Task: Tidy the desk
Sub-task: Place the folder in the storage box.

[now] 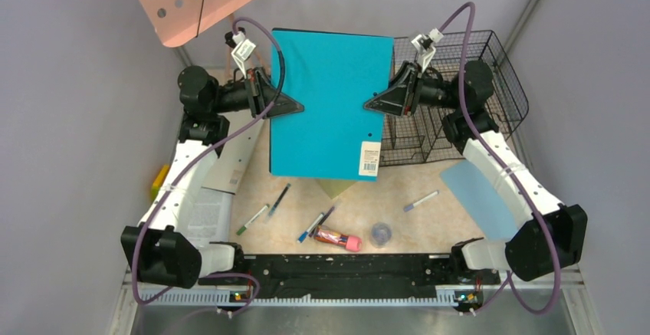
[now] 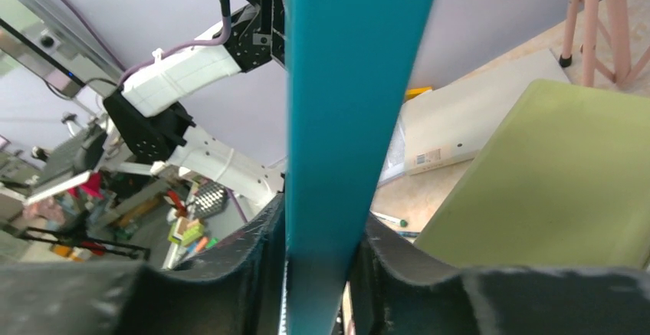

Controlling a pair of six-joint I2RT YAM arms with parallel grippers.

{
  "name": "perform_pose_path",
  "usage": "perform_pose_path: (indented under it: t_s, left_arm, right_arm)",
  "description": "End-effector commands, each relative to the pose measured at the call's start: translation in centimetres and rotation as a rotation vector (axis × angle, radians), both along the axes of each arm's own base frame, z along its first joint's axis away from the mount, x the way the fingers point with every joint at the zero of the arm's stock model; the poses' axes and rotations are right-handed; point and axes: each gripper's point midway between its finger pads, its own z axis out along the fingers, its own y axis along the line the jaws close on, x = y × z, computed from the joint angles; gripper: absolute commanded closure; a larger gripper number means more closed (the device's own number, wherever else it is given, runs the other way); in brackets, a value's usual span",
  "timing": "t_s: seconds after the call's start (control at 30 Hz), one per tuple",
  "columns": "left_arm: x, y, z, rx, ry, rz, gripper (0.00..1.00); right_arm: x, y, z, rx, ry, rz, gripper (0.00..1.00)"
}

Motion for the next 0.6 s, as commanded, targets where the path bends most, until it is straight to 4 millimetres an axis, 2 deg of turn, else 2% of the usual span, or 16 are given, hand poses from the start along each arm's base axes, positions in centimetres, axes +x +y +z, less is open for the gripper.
perform_pose_path:
  t_s: [0.0, 0.07, 0.1, 0.17, 0.2, 0.23, 0.33, 0.37, 0.43, 0.47, 0.57]
  left_arm:
    - [0.4, -0.1, 1.0, -0.021, -0.068, 0.023, 1.00]
    - [0.8, -0.2, 0.9, -0.020, -0.055, 0.032, 1.00]
    - [1.1, -0.2, 0.8, -0.017, -0.046, 0.038, 1.00]
    - [1.7, -0.2, 0.7, -0.006, -0.035, 0.048, 1.00]
    - [2.0, -0.2, 0.5, 0.002, -0.028, 0.054, 0.95]
    - [2.3, -0.2, 0.4, 0.010, -0.022, 0.063, 0.86]
    - [3.2, 0.1, 0.3, 0.034, -0.026, 0.115, 0.49]
    - [3.5, 0.4, 0.3, 0.042, -0.029, 0.142, 0.32]
    - [3.9, 0.9, 0.4, 0.054, -0.032, 0.181, 0.09]
    - [4.2, 1.2, 0.5, 0.059, -0.039, 0.202, 0.03]
    - [4.8, 2.5, 0.4, 0.074, -0.017, 0.278, 0.01]
  right_arm:
    - [-0.9, -0.2, 2.0, 0.034, -0.079, 0.012, 0.78]
    - [-0.8, -0.3, 2.2, 0.031, -0.072, -0.002, 0.97]
    - [-0.7, -0.3, 2.4, 0.028, -0.073, -0.011, 1.00]
    - [-0.4, -0.6, 2.7, 0.017, -0.076, -0.043, 1.00]
    - [-0.2, -0.9, 3.0, 0.015, -0.082, -0.064, 1.00]
    - [0.2, -1.3, 3.5, 0.013, -0.088, -0.094, 1.00]
    - [2.0, -3.4, 4.5, -0.007, -0.085, -0.226, 1.00]
    - [2.7, -4.2, 4.9, -0.017, -0.086, -0.278, 1.00]
    - [3.8, -6.0, 5.4, -0.036, -0.095, -0.372, 1.00]
    - [4.3, -7.0, 5.7, -0.041, -0.106, -0.419, 1.00]
    - [4.5, -9.2, 6.9, -0.062, -0.141, -0.541, 1.00]
